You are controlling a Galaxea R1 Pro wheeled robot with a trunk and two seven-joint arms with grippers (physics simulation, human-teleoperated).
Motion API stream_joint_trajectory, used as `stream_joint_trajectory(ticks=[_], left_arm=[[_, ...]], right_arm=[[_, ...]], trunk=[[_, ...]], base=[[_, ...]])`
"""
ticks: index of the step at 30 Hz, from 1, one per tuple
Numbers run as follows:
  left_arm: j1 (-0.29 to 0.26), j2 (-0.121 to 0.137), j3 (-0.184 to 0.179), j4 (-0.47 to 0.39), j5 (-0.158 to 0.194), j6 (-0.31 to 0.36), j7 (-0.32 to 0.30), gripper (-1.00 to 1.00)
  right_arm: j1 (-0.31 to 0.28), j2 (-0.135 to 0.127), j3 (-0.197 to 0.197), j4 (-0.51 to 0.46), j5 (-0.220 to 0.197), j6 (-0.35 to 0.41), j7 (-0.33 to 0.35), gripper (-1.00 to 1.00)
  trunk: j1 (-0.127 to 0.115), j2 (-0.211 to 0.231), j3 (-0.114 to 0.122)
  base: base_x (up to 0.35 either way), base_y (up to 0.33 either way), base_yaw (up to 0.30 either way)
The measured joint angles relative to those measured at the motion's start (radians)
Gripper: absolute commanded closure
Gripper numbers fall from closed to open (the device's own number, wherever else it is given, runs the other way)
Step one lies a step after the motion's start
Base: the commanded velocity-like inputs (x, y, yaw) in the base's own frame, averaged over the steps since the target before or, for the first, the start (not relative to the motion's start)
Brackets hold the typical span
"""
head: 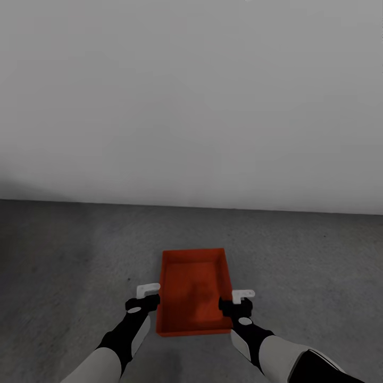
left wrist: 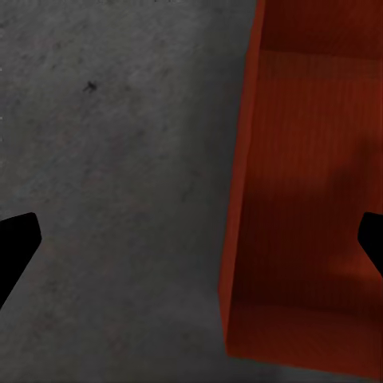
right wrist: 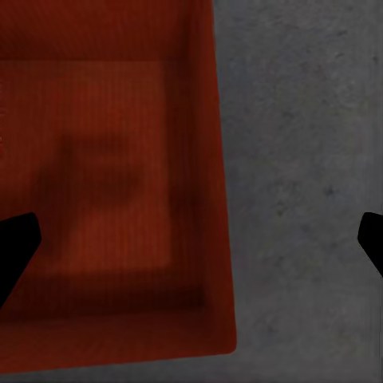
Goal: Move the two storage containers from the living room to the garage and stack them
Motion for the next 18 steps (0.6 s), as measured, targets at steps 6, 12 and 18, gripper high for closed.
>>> stream_joint_trajectory(ticks=[6, 12, 18], left_arm=[[0.0, -0.001, 0.001, 0.002, 0.0, -0.001, 0.0, -1.0], [0.0, 0.0, 0.001, 0.003, 0.001, -0.001, 0.0, -1.0], [0.0, 0.0, 0.001, 0.003, 0.001, -0.001, 0.0, -1.0]], right_arm=[[0.0, 0.0, 0.001, 0.0, -0.003, -0.001, -0.004, -1.0], [0.0, 0.001, 0.0, 0.0, -0.005, -0.001, -0.004, -1.0], [0.0, 0.001, 0.0, 0.0, -0.005, -0.002, -0.004, -1.0]], trunk=[[-0.023, 0.042, 0.019], [-0.046, 0.084, 0.038], [-0.069, 0.126, 0.056]], base=[[0.0, 0.0, 0.0], [0.0, 0.0, 0.0], [0.0, 0.0, 0.0]])
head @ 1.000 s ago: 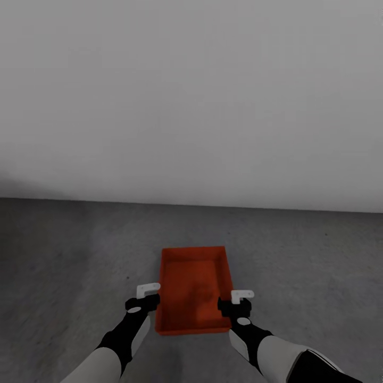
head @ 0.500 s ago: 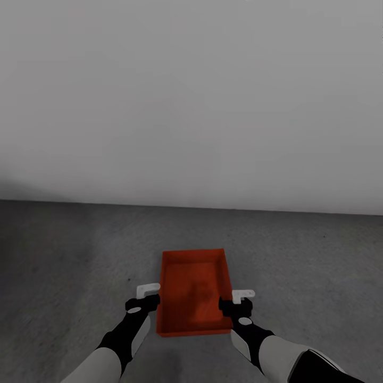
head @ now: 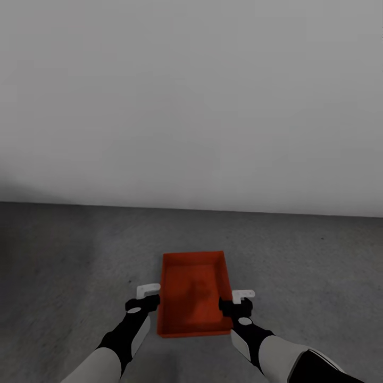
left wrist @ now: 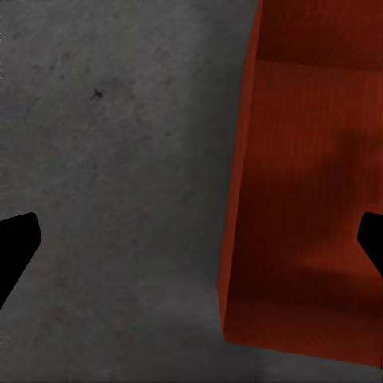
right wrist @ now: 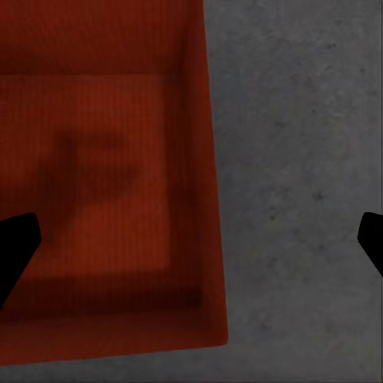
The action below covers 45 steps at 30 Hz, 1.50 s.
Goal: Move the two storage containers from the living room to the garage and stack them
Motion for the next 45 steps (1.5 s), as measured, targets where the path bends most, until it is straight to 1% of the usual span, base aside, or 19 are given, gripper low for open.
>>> stream_joint_trajectory(ticks=[45], left_arm=[[0.0, 0.001, 0.0, 0.003, 0.0, -0.003, 0.0, -1.0]], right_arm=[[0.0, 0.0, -0.002, 0.0, -0.006, -0.001, 0.0, -1.0]], trunk=[[-0.173, 0.315, 0.141]], base=[[0.0, 0.0, 0.0]])
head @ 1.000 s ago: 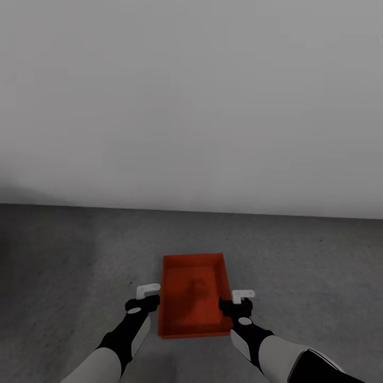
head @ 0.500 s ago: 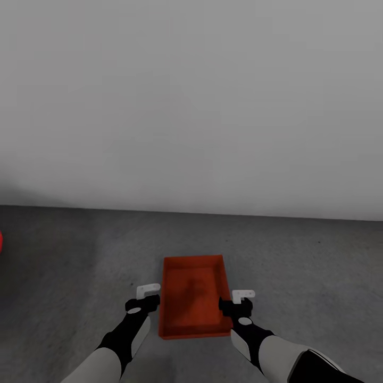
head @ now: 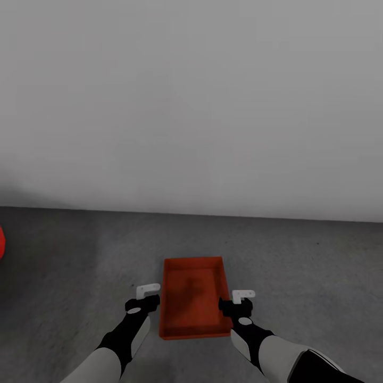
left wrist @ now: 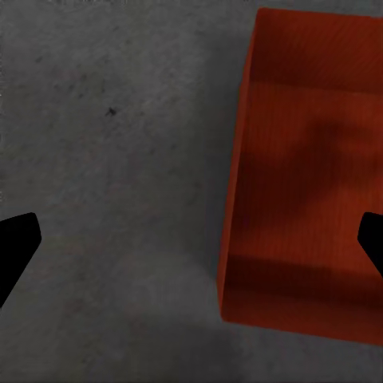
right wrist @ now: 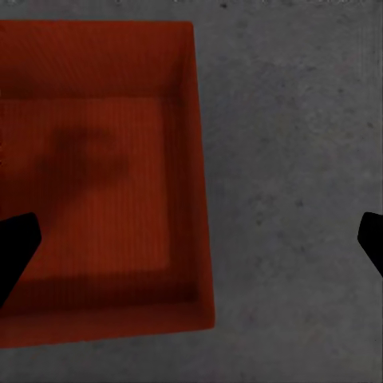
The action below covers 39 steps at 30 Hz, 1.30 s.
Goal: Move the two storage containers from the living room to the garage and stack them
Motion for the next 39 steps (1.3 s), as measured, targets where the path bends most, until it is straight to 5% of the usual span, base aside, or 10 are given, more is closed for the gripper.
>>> stream_joint_trajectory(ticks=[39], left_arm=[[0.0, -0.001, 0.0, 0.0, 0.0, 0.0, 0.0, -1.0]], right_arm=[[0.0, 0.0, -0.002, 0.0, -0.002, 0.0, -0.001, -1.0]], trunk=[[-0.15, 0.273, 0.122]], base=[[0.0, 0.0, 0.0]])
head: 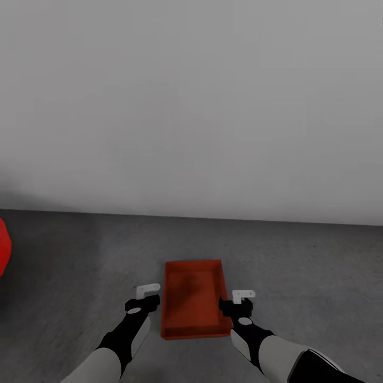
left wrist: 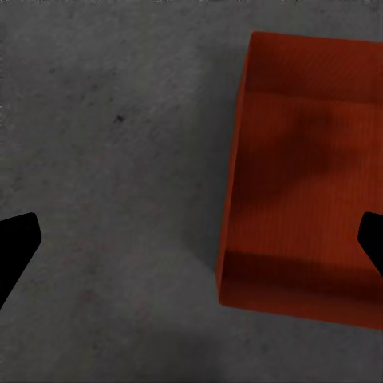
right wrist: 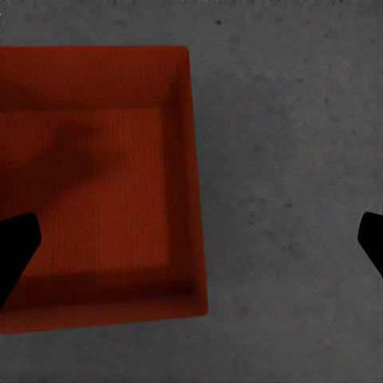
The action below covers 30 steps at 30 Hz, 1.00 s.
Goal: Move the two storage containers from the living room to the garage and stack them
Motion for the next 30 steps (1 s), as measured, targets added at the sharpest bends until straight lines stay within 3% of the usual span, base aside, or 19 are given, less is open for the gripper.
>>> stream_joint_trajectory(ticks=[30], left_arm=[[0.0, 0.0, 0.0, -0.004, 0.0, 0.0, 0.0, -1.0]], right_arm=[[0.0, -0.001, 0.0, 0.0, 0.0, 0.0, 0.008, -1.0]], trunk=[[-0.115, 0.21, 0.094]], base=[[0.0, 0.0, 0.0]])
